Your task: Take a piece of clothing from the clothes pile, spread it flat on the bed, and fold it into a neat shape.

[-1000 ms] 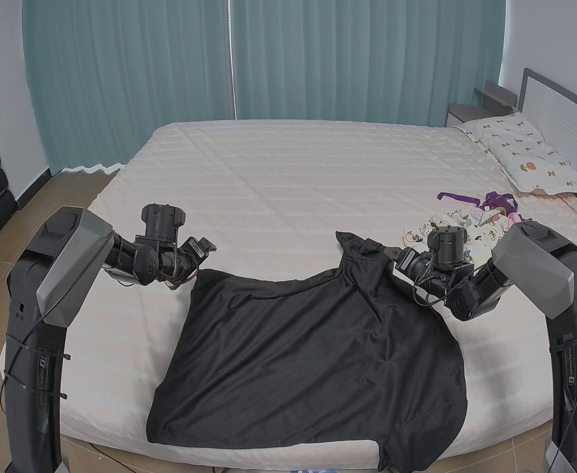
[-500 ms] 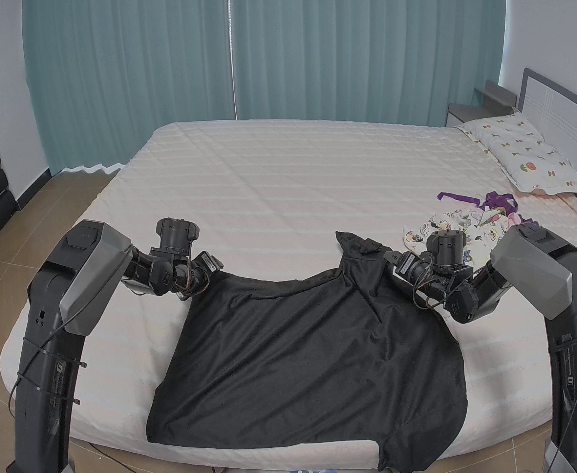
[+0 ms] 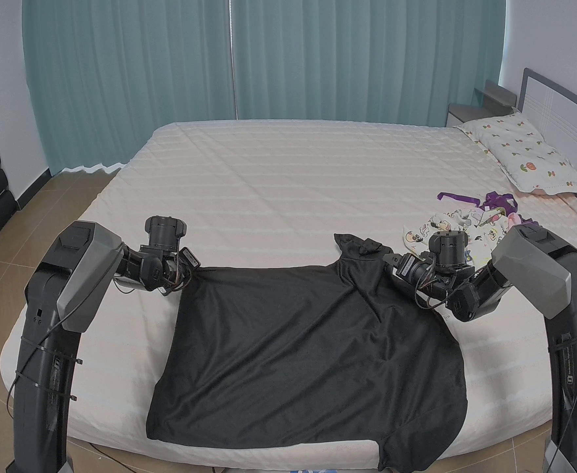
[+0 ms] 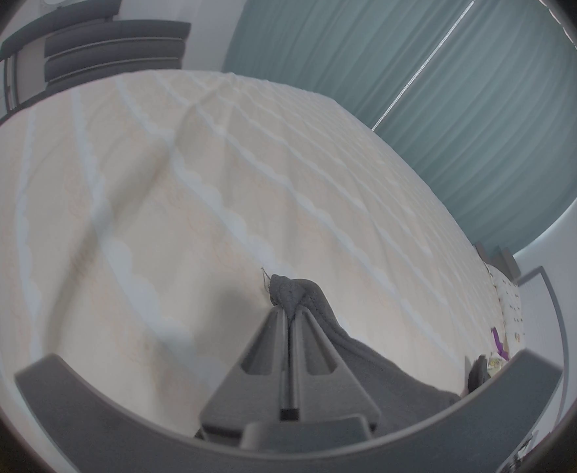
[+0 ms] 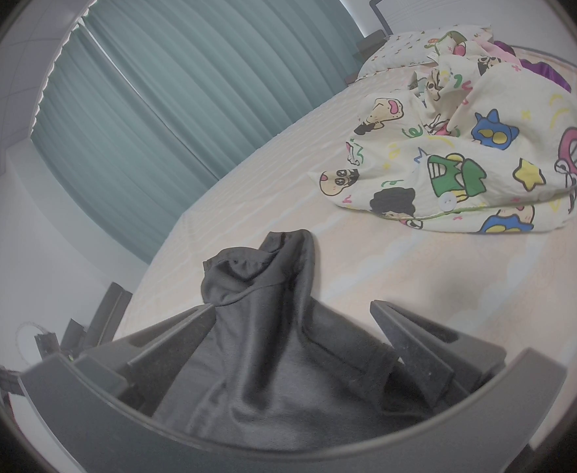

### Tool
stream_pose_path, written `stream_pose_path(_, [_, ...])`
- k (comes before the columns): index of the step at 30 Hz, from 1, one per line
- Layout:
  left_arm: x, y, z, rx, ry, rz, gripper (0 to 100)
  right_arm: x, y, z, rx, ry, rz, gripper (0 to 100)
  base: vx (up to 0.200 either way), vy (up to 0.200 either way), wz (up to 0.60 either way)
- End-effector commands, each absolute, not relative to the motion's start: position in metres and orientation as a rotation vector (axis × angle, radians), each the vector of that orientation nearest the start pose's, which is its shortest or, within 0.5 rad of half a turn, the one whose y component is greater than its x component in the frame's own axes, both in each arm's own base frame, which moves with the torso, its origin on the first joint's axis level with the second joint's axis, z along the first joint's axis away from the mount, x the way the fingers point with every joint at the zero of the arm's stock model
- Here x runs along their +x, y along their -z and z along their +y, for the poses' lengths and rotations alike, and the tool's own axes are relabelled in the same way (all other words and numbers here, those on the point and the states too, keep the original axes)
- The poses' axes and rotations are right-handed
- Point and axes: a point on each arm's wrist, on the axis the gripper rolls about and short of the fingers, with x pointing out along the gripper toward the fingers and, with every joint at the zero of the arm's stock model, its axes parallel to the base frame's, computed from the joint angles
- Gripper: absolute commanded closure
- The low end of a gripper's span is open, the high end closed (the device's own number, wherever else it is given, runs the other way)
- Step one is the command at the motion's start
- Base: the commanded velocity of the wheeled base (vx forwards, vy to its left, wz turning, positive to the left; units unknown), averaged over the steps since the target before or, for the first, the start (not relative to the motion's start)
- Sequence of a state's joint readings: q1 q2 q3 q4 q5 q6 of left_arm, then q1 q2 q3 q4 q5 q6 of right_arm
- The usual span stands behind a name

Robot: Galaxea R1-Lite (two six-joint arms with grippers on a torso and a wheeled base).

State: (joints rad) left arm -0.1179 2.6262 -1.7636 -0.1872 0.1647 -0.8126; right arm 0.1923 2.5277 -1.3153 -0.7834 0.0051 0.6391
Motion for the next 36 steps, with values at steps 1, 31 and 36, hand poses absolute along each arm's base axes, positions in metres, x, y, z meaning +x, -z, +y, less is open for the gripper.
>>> stream_pose_path(1, [0.509,-0.017,-0.041,-0.7,-0.338,0.567,100,0.468,0.015,0.078,0.577,-0.031,0.482,0,0.0,0.0,0.0])
stream_pose_path(31, [0.498,-0.021,-0.015,-0.686,-0.446,0.624,100,0.48,0.031,0.078,0.549,-0.121,0.512,100,0.0,0.0,0.0])
stream_pose_path(36, [0.495,-0.023,-0.016,-0.685,-0.446,0.629,100,0.484,0.018,0.074,0.55,-0.113,0.48,100,0.0,0.0,0.0])
